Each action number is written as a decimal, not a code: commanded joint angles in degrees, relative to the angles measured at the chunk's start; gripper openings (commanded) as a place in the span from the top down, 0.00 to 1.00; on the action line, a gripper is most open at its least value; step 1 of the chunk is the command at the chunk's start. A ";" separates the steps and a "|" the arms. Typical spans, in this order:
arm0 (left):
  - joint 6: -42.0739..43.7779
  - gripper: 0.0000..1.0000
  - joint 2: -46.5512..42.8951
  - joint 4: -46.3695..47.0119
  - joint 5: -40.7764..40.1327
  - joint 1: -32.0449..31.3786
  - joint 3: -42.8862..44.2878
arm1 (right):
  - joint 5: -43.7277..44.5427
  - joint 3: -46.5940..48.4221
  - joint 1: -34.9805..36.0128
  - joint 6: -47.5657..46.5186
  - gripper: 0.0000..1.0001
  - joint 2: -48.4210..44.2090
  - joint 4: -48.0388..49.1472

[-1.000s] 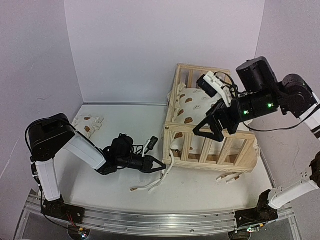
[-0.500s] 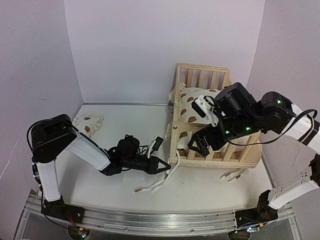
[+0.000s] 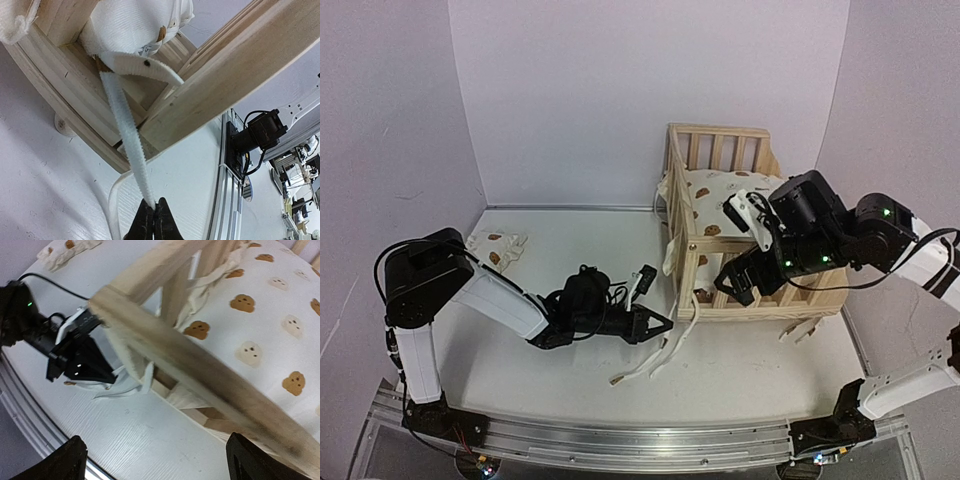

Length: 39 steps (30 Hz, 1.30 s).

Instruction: Set up the pet bed

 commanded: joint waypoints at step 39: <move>4.21 1.00 -0.92 -8.14 12.34 5.70 -6.15 | -21.15 -33.62 6.86 -49.84 0.35 25.90 64.01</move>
